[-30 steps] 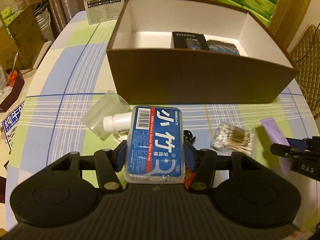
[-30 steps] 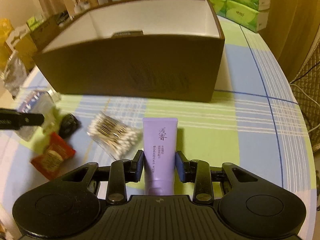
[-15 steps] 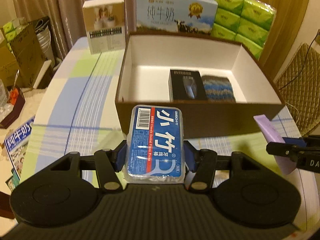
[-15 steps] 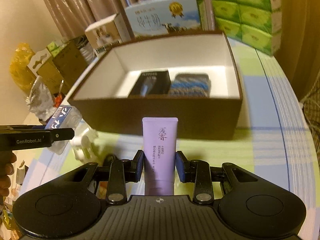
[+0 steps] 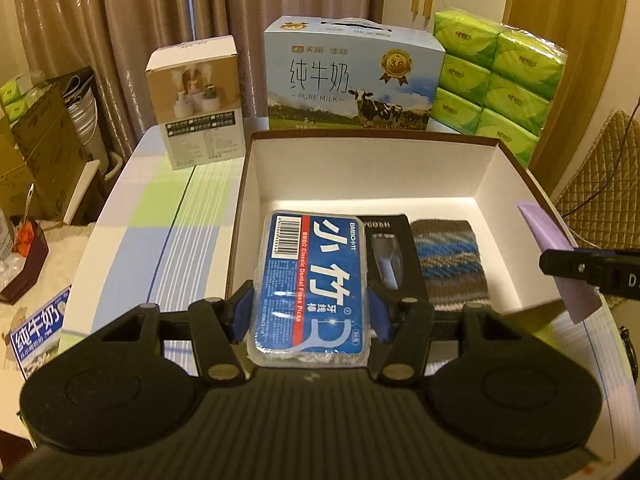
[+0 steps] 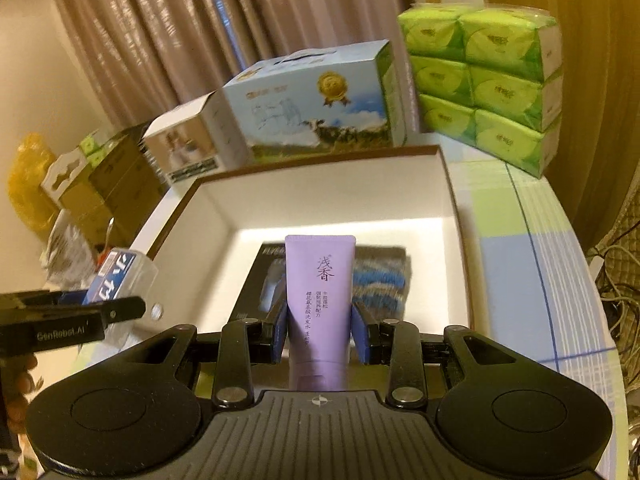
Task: Organize objects
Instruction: 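Carry the purple tube and blue floss pack into the brown box and release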
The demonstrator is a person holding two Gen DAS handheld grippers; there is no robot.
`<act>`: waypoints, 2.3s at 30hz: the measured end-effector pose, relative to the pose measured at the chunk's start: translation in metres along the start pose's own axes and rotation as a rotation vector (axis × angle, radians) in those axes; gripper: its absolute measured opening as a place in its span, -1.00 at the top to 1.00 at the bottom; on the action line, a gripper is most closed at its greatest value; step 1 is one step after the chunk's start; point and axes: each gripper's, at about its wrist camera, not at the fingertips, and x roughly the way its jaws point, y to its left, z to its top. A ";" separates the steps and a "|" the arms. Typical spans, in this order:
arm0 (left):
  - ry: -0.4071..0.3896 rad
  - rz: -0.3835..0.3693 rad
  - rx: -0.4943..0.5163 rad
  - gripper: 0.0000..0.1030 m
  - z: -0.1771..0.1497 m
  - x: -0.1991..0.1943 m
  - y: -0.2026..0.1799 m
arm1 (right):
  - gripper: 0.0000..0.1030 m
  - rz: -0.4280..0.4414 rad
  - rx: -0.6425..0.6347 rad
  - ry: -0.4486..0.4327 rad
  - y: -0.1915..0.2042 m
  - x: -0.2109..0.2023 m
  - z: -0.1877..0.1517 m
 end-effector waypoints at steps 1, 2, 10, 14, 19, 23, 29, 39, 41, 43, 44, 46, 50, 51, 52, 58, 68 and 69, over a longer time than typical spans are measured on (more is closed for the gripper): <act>-0.001 0.002 0.003 -0.04 0.004 0.004 -0.001 | 0.40 -0.007 0.005 -0.004 -0.002 0.003 0.004; 0.001 0.003 0.007 -0.04 0.008 0.009 -0.001 | 0.40 -0.015 0.011 -0.005 -0.005 0.007 0.008; 0.032 0.020 0.035 -0.04 0.033 0.051 -0.002 | 0.40 -0.136 0.038 0.047 -0.025 0.051 0.027; 0.055 0.032 0.045 -0.04 0.036 0.070 -0.001 | 0.40 -0.188 0.023 0.080 -0.032 0.069 0.029; 0.076 0.035 0.054 -0.04 0.035 0.088 0.000 | 0.40 -0.252 -0.021 0.103 -0.037 0.087 0.028; 0.089 0.037 0.059 -0.04 0.035 0.096 0.000 | 0.40 -0.269 -0.054 0.104 -0.036 0.094 0.029; 0.094 0.032 0.064 -0.04 0.037 0.102 -0.003 | 0.40 -0.278 -0.078 0.112 -0.034 0.101 0.034; 0.104 0.028 0.068 -0.04 0.038 0.108 -0.004 | -0.05 -0.257 -0.070 0.086 -0.037 0.099 0.045; 0.107 0.029 0.068 -0.04 0.038 0.109 -0.004 | -0.08 -0.249 -0.074 0.085 -0.035 0.098 0.045; 0.111 0.031 0.066 -0.04 0.038 0.110 -0.004 | -0.11 -0.241 -0.072 0.088 -0.035 0.098 0.044; 0.113 0.031 0.066 -0.04 0.038 0.111 -0.004 | -0.12 -0.240 -0.069 0.089 -0.035 0.098 0.043; 0.117 0.033 0.068 -0.04 0.038 0.113 -0.004 | -0.15 -0.234 -0.064 0.089 -0.035 0.098 0.042; 0.117 0.047 0.073 -0.19 0.039 0.114 -0.004 | -0.19 -0.216 -0.060 0.085 -0.035 0.096 0.040; 0.115 0.049 0.074 -0.40 0.040 0.114 -0.004 | -0.21 -0.211 -0.060 0.083 -0.035 0.095 0.039; 0.108 0.050 0.075 -0.45 0.040 0.112 -0.004 | -0.24 -0.205 -0.060 0.082 -0.034 0.094 0.039; 0.115 0.044 0.080 -0.46 0.043 0.107 -0.002 | -0.45 -0.163 -0.070 0.082 -0.028 0.088 0.037; 0.130 0.031 0.065 -0.47 0.043 0.093 -0.001 | -0.61 -0.132 -0.063 0.087 -0.026 0.078 0.031; 0.132 0.028 0.063 -0.47 0.043 0.091 -0.001 | -0.62 -0.130 -0.061 0.085 -0.026 0.076 0.030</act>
